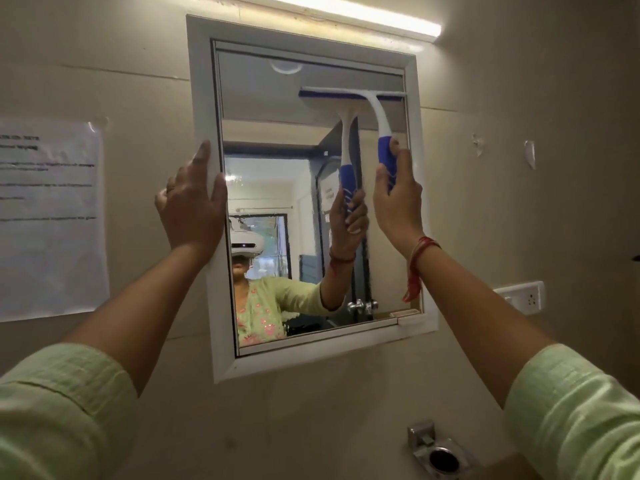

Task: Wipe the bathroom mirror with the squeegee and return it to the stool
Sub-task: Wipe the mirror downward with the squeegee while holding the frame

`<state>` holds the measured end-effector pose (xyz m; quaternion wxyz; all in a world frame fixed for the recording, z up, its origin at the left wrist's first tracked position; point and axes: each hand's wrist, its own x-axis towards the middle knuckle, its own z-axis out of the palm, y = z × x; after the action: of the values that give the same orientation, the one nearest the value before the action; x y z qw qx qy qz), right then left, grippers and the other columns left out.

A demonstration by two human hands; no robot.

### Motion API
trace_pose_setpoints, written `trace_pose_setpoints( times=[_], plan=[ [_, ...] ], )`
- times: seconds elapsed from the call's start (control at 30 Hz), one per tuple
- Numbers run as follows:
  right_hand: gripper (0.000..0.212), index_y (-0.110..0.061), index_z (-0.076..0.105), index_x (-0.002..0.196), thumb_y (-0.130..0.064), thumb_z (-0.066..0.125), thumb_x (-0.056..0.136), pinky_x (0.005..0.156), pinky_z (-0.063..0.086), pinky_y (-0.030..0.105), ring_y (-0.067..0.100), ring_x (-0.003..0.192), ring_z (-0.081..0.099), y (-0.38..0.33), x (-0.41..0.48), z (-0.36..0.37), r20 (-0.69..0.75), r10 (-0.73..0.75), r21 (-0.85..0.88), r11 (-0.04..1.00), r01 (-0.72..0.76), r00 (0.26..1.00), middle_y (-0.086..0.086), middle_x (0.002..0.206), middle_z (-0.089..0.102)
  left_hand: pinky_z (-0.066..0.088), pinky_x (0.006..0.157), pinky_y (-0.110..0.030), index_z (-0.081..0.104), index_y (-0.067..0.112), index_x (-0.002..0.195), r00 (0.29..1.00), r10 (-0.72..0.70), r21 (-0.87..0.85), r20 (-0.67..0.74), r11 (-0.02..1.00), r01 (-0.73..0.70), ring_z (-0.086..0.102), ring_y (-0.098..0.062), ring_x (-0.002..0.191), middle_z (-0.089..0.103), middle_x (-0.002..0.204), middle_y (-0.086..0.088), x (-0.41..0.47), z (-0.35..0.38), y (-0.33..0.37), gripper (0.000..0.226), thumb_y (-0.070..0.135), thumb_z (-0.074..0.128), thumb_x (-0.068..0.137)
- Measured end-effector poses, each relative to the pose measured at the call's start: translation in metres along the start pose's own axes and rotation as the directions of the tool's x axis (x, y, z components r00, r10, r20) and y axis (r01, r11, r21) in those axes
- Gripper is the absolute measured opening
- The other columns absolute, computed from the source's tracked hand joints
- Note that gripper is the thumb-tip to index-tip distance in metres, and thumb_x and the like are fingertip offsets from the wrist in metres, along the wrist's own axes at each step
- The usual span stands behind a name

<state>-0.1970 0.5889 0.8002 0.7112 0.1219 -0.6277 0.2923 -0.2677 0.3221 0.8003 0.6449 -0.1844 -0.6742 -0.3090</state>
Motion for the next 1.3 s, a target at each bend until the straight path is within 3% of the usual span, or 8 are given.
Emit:
trace_pose_setpoints(
  times=[0.07, 0.17, 0.33, 0.47, 0.7, 0.93, 1.17, 1.3],
  plan=[
    [0.032, -0.02, 0.036, 0.131, -0.023, 0.039, 0.099, 0.047, 0.044, 0.006, 0.0, 0.055, 0.056, -0.001, 0.005, -0.004, 0.012, -0.008, -0.014, 1.0, 0.008, 1.0, -0.012, 0.07, 0.049, 0.034, 0.097, -0.047, 0.032, 0.025, 0.143, 1.0, -0.005, -0.002, -0.006, 1.0, 0.005, 0.052, -0.035, 0.111, 0.055, 0.128, -0.015, 0.0, 0.001, 0.0, 0.047, 0.033, 0.04, 0.098],
    [0.033, -0.017, 0.036, 0.131, -0.023, 0.04, 0.099, 0.051, 0.043, 0.006, -0.002, 0.058, 0.054, -0.007, 0.02, -0.003, 0.012, -0.002, -0.026, 1.0, 0.003, 1.0, -0.009, 0.083, 0.051, 0.034, 0.097, -0.047, 0.032, 0.025, 0.143, 1.0, -0.005, -0.006, -0.009, 1.0, 0.005, 0.052, -0.035, 0.113, 0.054, 0.129, -0.015, 0.0, 0.001, -0.001, 0.047, 0.034, 0.04, 0.097],
    [0.036, -0.02, 0.03, 0.135, -0.024, 0.037, 0.1, 0.043, 0.041, 0.005, -0.005, 0.049, 0.053, 0.004, -0.013, -0.003, 0.046, -0.004, -0.08, 0.997, 0.008, 0.999, -0.011, 0.061, 0.044, 0.026, 0.101, -0.042, 0.032, 0.028, 0.143, 1.0, -0.015, 0.045, -0.006, 0.999, 0.015, 0.053, -0.032, 0.108, 0.056, 0.126, -0.012, 0.002, 0.0, 0.0, 0.047, 0.035, 0.038, 0.097],
    [0.039, -0.021, 0.028, 0.137, -0.023, 0.037, 0.1, 0.045, 0.041, 0.004, -0.008, 0.053, 0.053, 0.018, -0.056, -0.011, 0.084, 0.005, -0.096, 0.995, 0.003, 0.996, -0.013, 0.064, 0.044, 0.023, 0.105, -0.043, 0.031, 0.03, 0.143, 0.999, -0.03, 0.058, -0.009, 0.998, 0.031, 0.052, -0.032, 0.109, 0.056, 0.127, -0.011, 0.001, 0.0, -0.001, 0.046, 0.036, 0.037, 0.097],
    [0.034, -0.016, 0.033, 0.133, -0.022, 0.038, 0.1, 0.043, 0.038, 0.002, -0.007, 0.05, 0.053, 0.003, -0.017, -0.003, 0.029, 0.019, -0.069, 0.997, -0.017, 0.999, -0.013, 0.062, 0.045, 0.026, 0.101, -0.041, 0.03, 0.031, 0.143, 0.999, -0.027, 0.055, -0.019, 0.998, 0.028, 0.053, -0.028, 0.109, 0.054, 0.131, -0.007, 0.002, 0.004, -0.004, 0.046, 0.037, 0.037, 0.097],
    [0.039, -0.03, 0.026, 0.136, -0.024, 0.038, 0.099, 0.048, 0.043, 0.005, -0.004, 0.061, 0.056, 0.03, -0.094, -0.017, 0.076, 0.038, -0.084, 0.996, -0.032, 0.996, -0.019, 0.071, 0.047, 0.03, 0.096, -0.04, 0.029, 0.031, 0.143, 1.0, -0.005, 0.037, -0.026, 0.999, 0.006, 0.054, -0.027, 0.108, 0.055, 0.131, -0.007, 0.0, 0.005, -0.006, 0.047, 0.038, 0.036, 0.097],
    [0.037, -0.028, 0.027, 0.134, -0.026, 0.038, 0.099, 0.047, 0.042, 0.003, -0.006, 0.059, 0.056, 0.019, -0.061, -0.012, 0.06, 0.042, -0.071, 0.997, -0.038, 0.997, -0.017, 0.067, 0.047, 0.033, 0.095, -0.042, 0.028, 0.03, 0.144, 1.0, -0.002, 0.042, -0.013, 0.999, 0.002, 0.054, -0.031, 0.108, 0.053, 0.132, -0.01, 0.001, 0.007, -0.007, 0.047, 0.038, 0.035, 0.098],
    [0.04, -0.027, 0.026, 0.138, -0.023, 0.038, 0.099, 0.048, 0.042, 0.002, -0.01, 0.062, 0.056, 0.019, -0.093, -0.014, 0.057, 0.079, -0.059, 0.995, -0.076, 0.995, -0.019, 0.072, 0.05, 0.033, 0.094, -0.041, 0.027, 0.029, 0.144, 1.0, -0.005, 0.048, 0.001, 0.999, 0.005, 0.054, -0.031, 0.108, 0.051, 0.134, -0.01, 0.0, 0.005, -0.006, 0.047, 0.038, 0.035, 0.098]
  ],
)
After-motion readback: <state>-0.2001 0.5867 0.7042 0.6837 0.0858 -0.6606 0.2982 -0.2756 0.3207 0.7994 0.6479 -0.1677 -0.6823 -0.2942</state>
